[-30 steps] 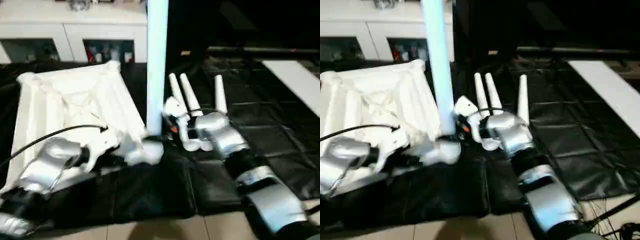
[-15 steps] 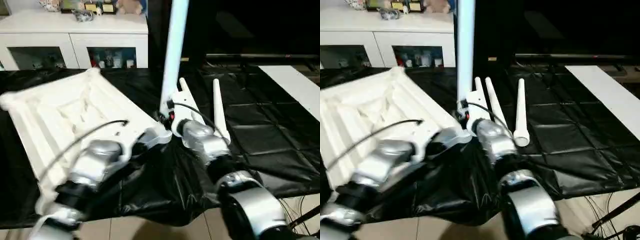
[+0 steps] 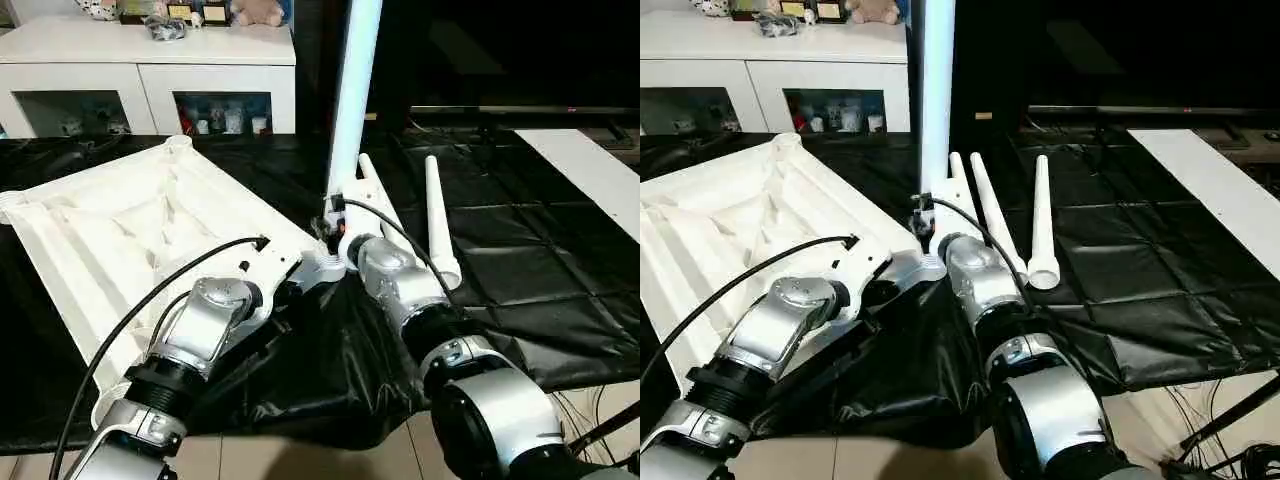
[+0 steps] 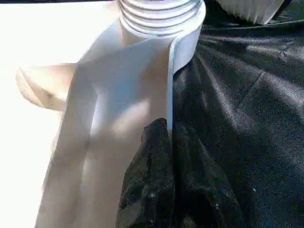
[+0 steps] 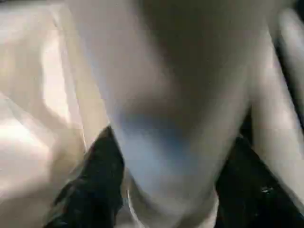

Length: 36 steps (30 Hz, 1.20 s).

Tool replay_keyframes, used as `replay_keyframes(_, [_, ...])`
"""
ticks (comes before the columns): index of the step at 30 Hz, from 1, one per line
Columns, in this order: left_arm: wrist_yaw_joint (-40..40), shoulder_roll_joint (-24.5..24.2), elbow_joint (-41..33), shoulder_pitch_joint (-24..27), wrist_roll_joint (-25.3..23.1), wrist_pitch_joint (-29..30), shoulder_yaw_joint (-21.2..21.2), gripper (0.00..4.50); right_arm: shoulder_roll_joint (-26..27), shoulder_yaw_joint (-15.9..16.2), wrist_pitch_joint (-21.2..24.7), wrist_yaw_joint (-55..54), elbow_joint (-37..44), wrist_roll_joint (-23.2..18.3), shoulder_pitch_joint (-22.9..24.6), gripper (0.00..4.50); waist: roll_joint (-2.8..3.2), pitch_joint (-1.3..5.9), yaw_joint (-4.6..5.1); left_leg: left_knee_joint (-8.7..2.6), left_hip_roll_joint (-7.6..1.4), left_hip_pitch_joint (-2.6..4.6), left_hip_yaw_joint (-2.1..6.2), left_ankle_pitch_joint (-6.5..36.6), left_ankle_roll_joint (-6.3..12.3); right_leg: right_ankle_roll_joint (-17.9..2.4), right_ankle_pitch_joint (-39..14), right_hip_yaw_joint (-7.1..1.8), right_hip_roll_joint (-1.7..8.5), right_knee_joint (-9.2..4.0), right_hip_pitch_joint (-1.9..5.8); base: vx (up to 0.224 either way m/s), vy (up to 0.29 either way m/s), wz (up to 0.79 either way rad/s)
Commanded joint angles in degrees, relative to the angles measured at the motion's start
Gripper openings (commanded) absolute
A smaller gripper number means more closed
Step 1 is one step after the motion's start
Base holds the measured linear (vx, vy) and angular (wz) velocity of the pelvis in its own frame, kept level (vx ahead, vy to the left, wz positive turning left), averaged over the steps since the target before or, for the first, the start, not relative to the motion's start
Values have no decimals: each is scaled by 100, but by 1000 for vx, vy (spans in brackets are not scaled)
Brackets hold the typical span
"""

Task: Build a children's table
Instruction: Rotate leg to tighten

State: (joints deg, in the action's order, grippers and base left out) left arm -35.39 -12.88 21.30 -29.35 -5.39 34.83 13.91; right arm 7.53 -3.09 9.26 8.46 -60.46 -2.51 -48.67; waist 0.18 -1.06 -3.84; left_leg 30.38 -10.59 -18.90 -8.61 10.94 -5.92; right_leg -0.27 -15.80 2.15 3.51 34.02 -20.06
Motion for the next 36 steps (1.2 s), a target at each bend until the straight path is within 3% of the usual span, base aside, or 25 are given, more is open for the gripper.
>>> replay_keyframes(1, [-70, 219, 237, 10, 40, -94, 303, 0, 408, 99, 445, 399, -490, -185, 186, 289, 70, 67, 2, -457, -255, -4, 111, 2452, -165, -459, -2116, -302, 465, -586, -104, 0, 0, 0])
replay_keyframes(4, [-140, 193, 225, 16, 51, -143, 311, 0, 353, 69, 408, 449, -418, -207, 156, 305, 84, 48, 0, -443, -250, -4, 75, 2366, -147, -554, -2002, -301, 462, -584, -112, 0, 0, 0])
replay_keyframes(8, [-287, 90, 198, 20, 60, -253, 329, 0, 155, 27, 396, 740, -169, -265, 102, 349, 91, 57, -1, -442, -262, -40, 68, 2166, -115, -610, -1841, -293, 464, -560, -61, 0, 0, 0])
replay_keyframes(12, [-378, -3, 153, 33, 25, -337, 348, 0, 25, 185, 349, 1355, 127, -216, 167, 380, 92, 83, -4, -419, -276, -66, 36, 1765, -49, -786, -1303, -276, 441, -510, -16, 0, 0, 0])
replay_keyframes(15, [-593, -168, 86, 61, 15, -555, 363, 0, -270, 460, 470, 1983, 734, -140, 335, 406, 85, 134, -40, -351, -275, -105, 3, 1120, 87, -858, -485, -253, 430, -442, 61, 0, 0, 0])
replay_keyframes(18, [-861, -325, -3, 111, 64, -802, 382, 0, -536, 643, 434, 2171, 1021, -10, 420, 433, 109, 201, -66, -237, -227, -167, -13, 155, 209, -1029, 949, -217, 398, -289, 132, 0, 0, 0])
replay_keyframes(19, [-1123, -487, -117, 182, 132, -1033, 391, 0, -797, 845, 367, 2456, 1287, 129, 516, 433, 109, 213, -84, -213, -209, -163, -31, 95, 250, -1019, 1417, -210, 364, -264, 121, 0, 0, 0])
replay_keyframes(22, [-1439, -671, -245, 276, 221, -1379, 400, 0, -1042, 1034, 266, 2877, 1560, 221, 640, 433, 115, 245, -107, -169, -199, -158, -32, -32, 248, -1056, 2080, -185, 328, -196, 135, 0, 0, 0])
replay_keyframes(25, [-2030, -977, -437, 449, 439, -1832, 352, 0, -1407, 1231, 246, 3835, 2221, 73, 958, 433, 109, 263, -144, -100, -191, -193, -46, -283, 339, -1021, 2898, -144, 264, -104, 153, 0, 0, 0])
replay_keyframes(28, [-2314, -1170, -562, 554, 530, -1939, 334, 0, -1648, 1380, 279, 4385, 2687, -63, 1192, 433, 112, 248, -153, -108, -209, -183, -47, -84, 339, -1015, 2718, -126, 280, -114, 136, 0, 0, 0])
replay_keyframes(31, [-2642, -1479, -677, 680, 588, -2367, 341, 0, -1953, 1521, 371, 4931, 3339, -345, 1495, 433, 95, 222, -158, -135, -247, -174, -48, 258, 340, -1085, 2001, -140, 324, -158, 116, 0, 0, 0])
replay_keyframes(36, [-2769, -1638, -701, 710, 659, -2474, 235, 0, -2294, 1801, 232, 5492, 3744, -269, 1792, 433, 67, 168, -162, -136, -261, -184, -65, 525, 350, -1188, 1161, -179, 370, -199, 81, 0, 0, 0])
